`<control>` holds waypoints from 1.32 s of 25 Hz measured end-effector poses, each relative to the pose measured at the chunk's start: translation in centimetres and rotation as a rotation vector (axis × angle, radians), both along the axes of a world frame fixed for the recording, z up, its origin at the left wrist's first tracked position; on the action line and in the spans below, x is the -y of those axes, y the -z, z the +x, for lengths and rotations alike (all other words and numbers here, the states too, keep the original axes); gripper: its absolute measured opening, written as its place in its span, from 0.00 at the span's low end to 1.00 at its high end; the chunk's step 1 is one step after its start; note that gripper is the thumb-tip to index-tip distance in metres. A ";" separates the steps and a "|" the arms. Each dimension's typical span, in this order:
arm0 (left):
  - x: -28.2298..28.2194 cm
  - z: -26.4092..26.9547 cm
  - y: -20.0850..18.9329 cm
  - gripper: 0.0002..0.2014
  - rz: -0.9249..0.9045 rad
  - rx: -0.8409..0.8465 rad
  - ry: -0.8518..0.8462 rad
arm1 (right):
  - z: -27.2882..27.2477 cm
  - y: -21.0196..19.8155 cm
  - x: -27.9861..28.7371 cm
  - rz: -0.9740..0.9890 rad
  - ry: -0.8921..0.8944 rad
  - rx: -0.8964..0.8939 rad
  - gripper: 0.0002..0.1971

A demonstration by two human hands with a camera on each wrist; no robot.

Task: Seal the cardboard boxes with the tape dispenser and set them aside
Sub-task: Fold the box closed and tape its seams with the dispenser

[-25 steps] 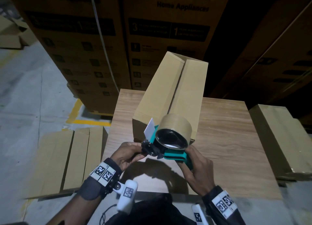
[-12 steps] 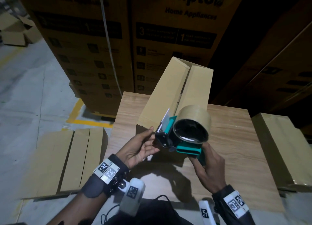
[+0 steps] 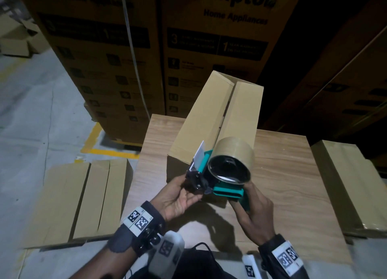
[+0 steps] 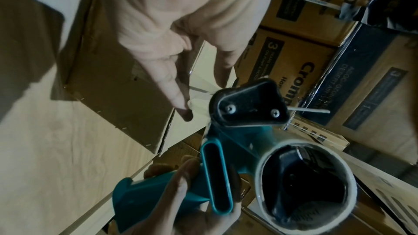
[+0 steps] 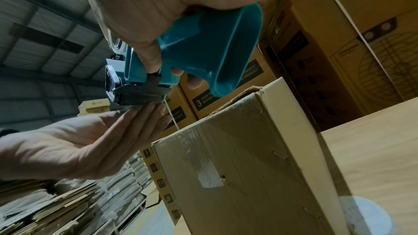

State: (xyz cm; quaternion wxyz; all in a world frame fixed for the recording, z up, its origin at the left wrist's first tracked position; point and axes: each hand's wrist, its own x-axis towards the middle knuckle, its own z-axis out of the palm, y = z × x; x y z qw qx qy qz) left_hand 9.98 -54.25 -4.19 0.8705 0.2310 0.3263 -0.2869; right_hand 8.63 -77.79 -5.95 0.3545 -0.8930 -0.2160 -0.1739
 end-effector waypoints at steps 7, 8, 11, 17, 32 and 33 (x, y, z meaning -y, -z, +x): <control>-0.5 -0.4 1.1 0.10 0.118 -0.009 -0.005 | -0.3 0.3 0.0 0.052 -0.014 -0.041 0.18; -0.8 -0.4 1.3 0.10 0.149 -0.023 -0.004 | -0.3 0.3 -0.1 0.046 -0.021 -0.043 0.17; -1.6 -0.7 2.2 0.19 0.168 -0.062 -0.073 | -0.3 0.3 -0.1 0.062 -0.016 -0.060 0.17; -2.2 -1.4 2.1 0.11 0.045 -0.071 -0.172 | -0.2 0.5 -0.6 0.114 -0.024 -0.115 0.18; -3.6 -0.6 3.5 0.07 0.595 0.187 -0.028 | -0.4 -0.2 -0.9 0.024 -0.045 -0.080 0.16; -4.0 -0.2 3.4 0.07 0.633 0.204 -0.025 | -0.2 -0.3 -1.0 0.012 -0.056 -0.081 0.16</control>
